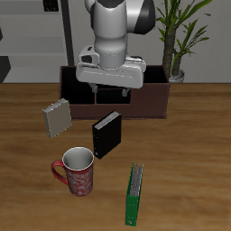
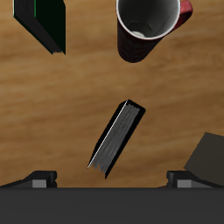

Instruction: Place the black book into the back desk caddy's right compartment

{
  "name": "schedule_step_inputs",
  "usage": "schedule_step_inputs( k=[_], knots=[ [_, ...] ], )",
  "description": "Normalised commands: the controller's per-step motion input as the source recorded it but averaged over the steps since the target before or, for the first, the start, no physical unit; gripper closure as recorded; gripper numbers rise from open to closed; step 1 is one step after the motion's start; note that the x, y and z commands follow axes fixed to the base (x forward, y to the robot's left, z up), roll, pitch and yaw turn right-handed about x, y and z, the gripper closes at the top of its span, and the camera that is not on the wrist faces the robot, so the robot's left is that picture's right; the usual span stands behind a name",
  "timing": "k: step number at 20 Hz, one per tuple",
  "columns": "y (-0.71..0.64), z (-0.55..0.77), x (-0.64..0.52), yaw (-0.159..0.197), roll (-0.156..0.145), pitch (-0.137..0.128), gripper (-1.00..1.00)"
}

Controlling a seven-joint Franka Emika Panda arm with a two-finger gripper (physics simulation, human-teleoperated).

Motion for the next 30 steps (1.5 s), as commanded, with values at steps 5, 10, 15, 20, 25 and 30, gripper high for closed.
schedule_step_inputs(
  k=[5, 10, 15, 20, 25, 30],
  knots=[
    [-0.18, -0.24, 0.11, -0.043, 0.009, -0.026, -1.0],
    [0.0, -0.23, 0.06, -0.032, 0.014, -0.018, -1.0],
    [0.06, -0.12, 0.03, -0.037, 0.012, -0.029, -1.0],
    [-0.03, -0.15, 0.01, -0.066, -0.009, -0.037, -1.0],
    [-0.09, -0.24, 0.05, -0.061, -0.031, 0.008, -1.0],
    [-0.01, -0.25, 0.02, -0.031, -0.005, 0.017, -1.0]
  ],
)
